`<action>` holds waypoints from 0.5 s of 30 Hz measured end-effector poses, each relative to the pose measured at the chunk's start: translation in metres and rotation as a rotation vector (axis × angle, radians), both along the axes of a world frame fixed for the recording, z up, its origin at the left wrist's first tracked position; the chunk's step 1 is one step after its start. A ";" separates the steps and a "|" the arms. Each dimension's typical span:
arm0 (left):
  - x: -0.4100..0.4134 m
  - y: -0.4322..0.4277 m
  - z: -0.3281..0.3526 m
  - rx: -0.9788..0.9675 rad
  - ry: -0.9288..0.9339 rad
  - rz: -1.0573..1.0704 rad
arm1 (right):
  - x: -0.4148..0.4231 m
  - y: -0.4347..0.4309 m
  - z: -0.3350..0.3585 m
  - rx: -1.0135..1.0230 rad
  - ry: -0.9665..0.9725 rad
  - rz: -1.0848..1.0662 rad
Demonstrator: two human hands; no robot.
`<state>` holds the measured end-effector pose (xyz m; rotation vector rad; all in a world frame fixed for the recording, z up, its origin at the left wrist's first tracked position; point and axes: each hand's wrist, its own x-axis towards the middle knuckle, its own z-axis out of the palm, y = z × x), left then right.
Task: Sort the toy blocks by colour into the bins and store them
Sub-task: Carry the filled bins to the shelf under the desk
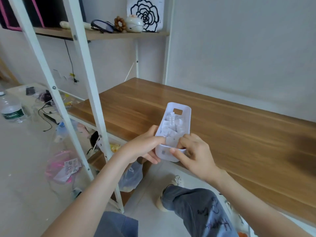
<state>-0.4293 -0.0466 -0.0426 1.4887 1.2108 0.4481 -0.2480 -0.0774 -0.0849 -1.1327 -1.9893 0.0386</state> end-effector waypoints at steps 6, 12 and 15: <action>0.037 0.020 0.012 -0.049 -0.057 -0.040 | 0.041 -0.012 0.028 -0.165 0.249 -0.023; 0.048 0.036 0.004 -0.216 -0.202 -0.052 | 0.090 -0.008 0.039 -0.234 0.339 -0.469; 0.045 0.035 -0.003 -0.245 -0.222 -0.048 | 0.106 -0.005 0.039 -0.299 0.275 -0.650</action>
